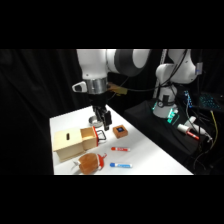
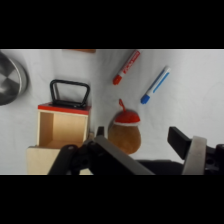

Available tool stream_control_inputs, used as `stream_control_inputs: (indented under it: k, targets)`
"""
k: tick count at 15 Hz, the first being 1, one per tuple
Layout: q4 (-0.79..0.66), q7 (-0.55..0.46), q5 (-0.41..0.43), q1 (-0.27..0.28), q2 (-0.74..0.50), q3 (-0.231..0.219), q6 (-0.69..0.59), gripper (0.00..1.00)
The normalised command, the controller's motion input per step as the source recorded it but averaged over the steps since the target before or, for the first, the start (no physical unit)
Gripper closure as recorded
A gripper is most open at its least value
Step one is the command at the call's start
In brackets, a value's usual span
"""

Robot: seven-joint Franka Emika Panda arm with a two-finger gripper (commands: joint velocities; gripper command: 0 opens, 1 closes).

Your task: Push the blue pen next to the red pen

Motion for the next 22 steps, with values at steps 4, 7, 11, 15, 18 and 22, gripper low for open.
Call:
stream_control_inputs:
  k: [4,7,11,15,18,22]
  targets:
    - [0.16,0.39,-0.003,0.127,0.27,0.032,0.19,0.00]
    - [0.22,0.53,-0.008,0.161,0.24,-0.023,0.24,0.00]
    - [0.30,0.57,-0.061,0.205,0.26,-0.100,0.13,0.00]
    - [0.35,0.48,-0.097,0.237,0.29,-0.131,0.01,0.00]
    - [0.40,0.39,-0.062,0.204,0.32,-0.085,-0.07,0.00]
    - [0.35,0.33,-0.012,0.157,0.26,-0.057,-0.05,0.00]
